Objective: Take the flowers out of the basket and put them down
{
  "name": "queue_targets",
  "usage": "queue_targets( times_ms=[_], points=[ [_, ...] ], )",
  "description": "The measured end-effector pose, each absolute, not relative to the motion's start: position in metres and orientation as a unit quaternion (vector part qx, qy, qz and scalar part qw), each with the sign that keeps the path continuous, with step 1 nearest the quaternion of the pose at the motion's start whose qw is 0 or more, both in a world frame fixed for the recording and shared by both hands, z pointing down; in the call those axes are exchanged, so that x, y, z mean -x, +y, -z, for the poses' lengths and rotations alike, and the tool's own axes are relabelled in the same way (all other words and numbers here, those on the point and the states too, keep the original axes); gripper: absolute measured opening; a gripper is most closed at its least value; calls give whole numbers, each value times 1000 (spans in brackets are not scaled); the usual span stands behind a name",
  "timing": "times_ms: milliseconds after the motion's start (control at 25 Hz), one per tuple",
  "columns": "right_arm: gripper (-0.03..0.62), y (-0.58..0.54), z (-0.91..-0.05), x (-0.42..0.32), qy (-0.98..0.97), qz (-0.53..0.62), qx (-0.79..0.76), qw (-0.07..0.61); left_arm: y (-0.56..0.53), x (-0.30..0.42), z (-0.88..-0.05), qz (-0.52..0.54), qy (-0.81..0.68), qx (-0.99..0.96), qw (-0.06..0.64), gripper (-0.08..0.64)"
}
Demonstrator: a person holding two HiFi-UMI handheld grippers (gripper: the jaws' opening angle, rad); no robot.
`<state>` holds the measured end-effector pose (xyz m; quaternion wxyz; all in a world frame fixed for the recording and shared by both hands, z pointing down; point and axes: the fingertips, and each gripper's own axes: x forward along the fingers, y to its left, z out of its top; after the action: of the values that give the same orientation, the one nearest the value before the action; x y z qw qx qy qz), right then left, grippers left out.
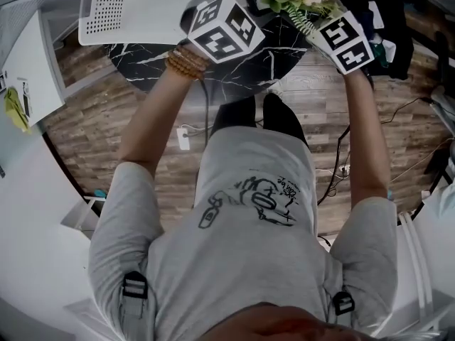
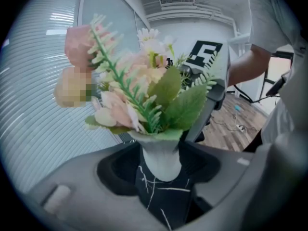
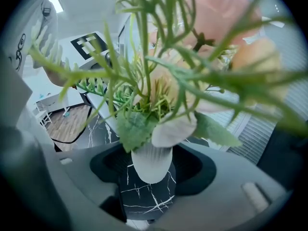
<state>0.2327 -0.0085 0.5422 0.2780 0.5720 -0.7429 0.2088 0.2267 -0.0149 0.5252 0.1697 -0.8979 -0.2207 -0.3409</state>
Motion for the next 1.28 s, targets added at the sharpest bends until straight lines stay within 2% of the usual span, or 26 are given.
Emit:
queue_targets(
  times_ms=[1280],
  points=[
    [275,5,-590,-212,-752,-223,-559,270,-2,-206,-572,334,-221,904,152,255]
  ],
)
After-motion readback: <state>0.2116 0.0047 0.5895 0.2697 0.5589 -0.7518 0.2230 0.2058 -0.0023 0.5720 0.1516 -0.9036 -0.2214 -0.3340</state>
